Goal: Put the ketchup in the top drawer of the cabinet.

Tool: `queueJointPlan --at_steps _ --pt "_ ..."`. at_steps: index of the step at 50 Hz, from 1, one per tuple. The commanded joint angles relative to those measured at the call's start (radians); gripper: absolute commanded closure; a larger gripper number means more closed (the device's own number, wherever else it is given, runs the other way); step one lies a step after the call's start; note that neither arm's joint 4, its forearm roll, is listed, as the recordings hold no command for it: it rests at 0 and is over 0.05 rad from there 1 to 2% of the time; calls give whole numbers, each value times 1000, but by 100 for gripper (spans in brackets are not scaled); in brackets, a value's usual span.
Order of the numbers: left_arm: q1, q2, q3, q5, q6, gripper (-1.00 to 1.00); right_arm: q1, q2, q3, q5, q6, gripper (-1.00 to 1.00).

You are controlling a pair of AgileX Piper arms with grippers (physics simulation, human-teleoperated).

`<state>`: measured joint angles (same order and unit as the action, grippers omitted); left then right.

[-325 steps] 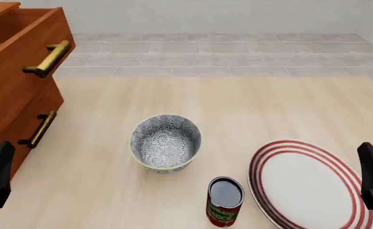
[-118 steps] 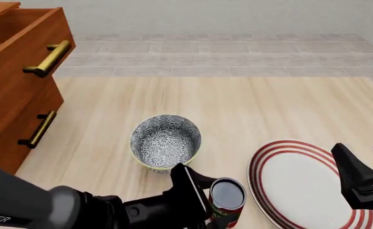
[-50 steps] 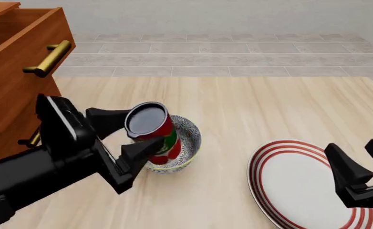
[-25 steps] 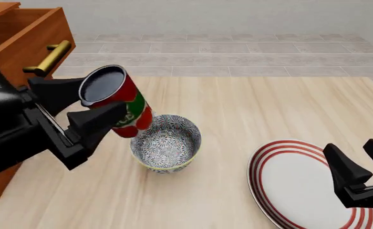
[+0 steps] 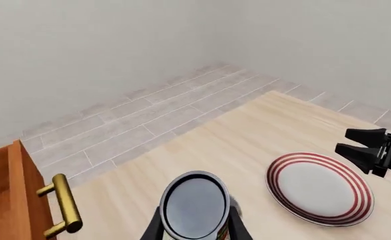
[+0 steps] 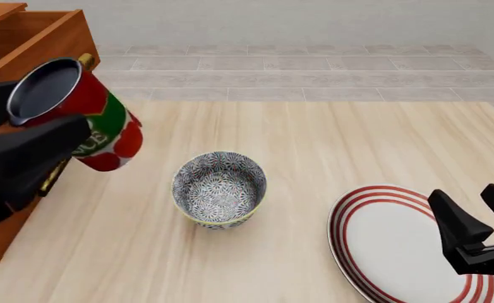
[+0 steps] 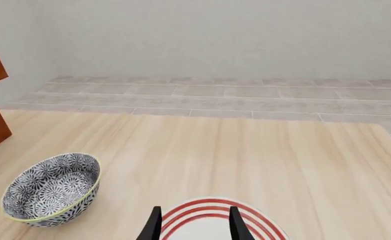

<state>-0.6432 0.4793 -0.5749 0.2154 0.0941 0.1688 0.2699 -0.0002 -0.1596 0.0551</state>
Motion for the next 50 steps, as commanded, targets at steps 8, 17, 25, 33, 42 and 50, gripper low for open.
queueJointPlan --at_steps 8,17,25,33,42,50 --pt "80 -177 -77 209 51 100 -1 5 0 -3 1 -100" --pt "129 -210 -128 274 17 100 0 14 0 -11 1 -100" --pt "183 -220 -144 288 17 100 0 20 0 -16 4 -100" --pt "223 -230 -185 327 24 100 0 20 0 -15 5 -100" --pt "236 -245 -196 361 60 100 0 24 0 -17 3 -100" --pt "282 -226 -209 365 83 100 2 23 0 -15 2 -100"
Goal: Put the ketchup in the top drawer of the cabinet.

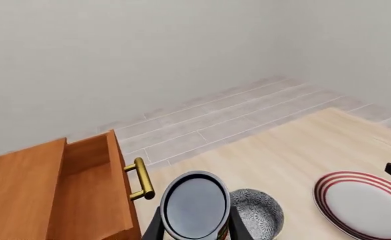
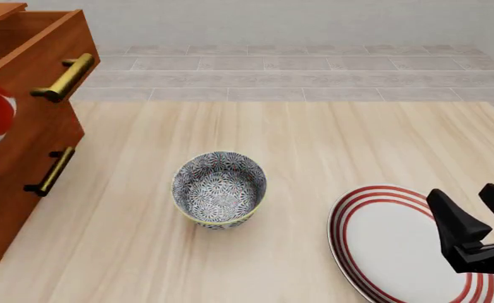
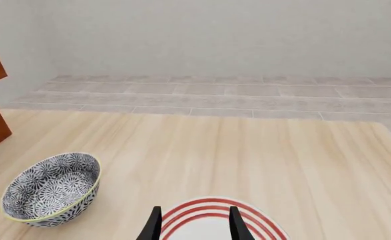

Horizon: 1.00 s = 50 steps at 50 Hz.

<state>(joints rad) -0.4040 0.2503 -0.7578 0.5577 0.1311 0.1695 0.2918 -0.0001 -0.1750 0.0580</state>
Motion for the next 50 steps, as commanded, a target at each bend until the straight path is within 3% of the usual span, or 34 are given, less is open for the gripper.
queueJointPlan --at_steps 1,9,25,35,50 --pt "41 0 -44 38 47 100 1 8 0 -6 -1 -100" --pt "40 -14 -64 63 82 100 2 5 0 -3 -1 -100" --pt "140 36 -143 108 100 100 3 20 0 -15 -2 -100" --pt "180 85 -181 106 177 100 2 33 0 -23 -1 -100" --pt "249 210 -349 177 162 100 5 47 0 -37 3 -100"
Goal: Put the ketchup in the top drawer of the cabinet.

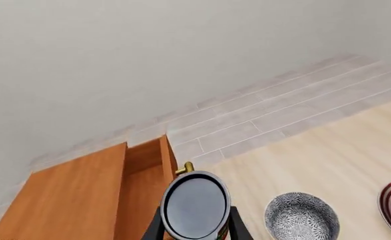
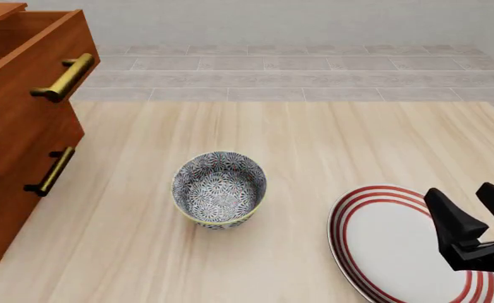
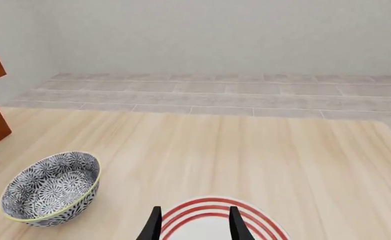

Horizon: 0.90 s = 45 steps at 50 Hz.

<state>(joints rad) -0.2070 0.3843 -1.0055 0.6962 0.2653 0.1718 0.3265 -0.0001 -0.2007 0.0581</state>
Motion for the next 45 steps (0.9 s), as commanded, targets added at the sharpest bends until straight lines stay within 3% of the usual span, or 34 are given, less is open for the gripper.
queueJointPlan --at_steps 1,17,45 --pt "62 83 -103 35 41 100 2 6 0 -8 4 -100" --pt "158 210 -118 -26 49 100 -2 18 0 -18 5 -100" --pt "297 378 -22 -187 67 100 1 45 0 -35 1 -100"
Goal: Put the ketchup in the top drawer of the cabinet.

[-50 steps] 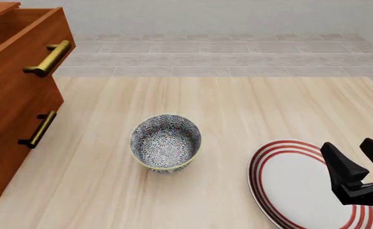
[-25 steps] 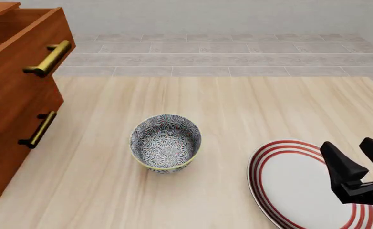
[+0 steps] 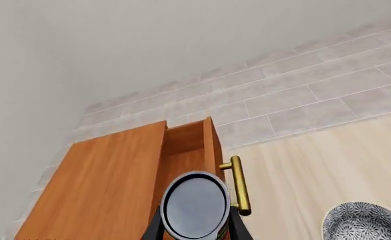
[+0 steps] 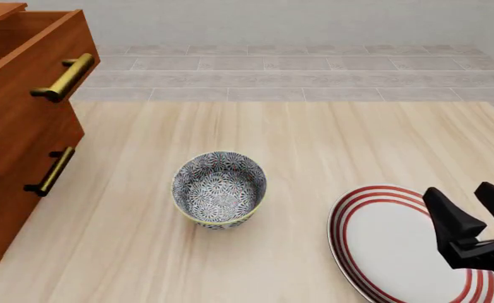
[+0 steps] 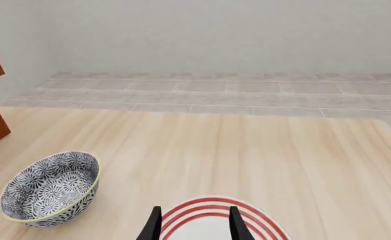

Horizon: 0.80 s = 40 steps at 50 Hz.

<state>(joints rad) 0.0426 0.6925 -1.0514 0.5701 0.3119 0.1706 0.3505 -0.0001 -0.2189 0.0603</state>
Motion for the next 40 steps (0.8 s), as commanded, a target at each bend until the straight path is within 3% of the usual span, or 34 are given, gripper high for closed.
queueJointPlan --at_steps 1,4,21,40 --pt "51 80 25 -64 16 100 3 22 0 -17 -2 -100" --pt "40 113 12 -56 -34 100 4 25 0 -18 -3 -100" --pt "69 179 77 -136 25 100 3 37 0 -27 -5 -100" --pt "101 229 36 -141 46 100 5 45 0 -32 -6 -100"
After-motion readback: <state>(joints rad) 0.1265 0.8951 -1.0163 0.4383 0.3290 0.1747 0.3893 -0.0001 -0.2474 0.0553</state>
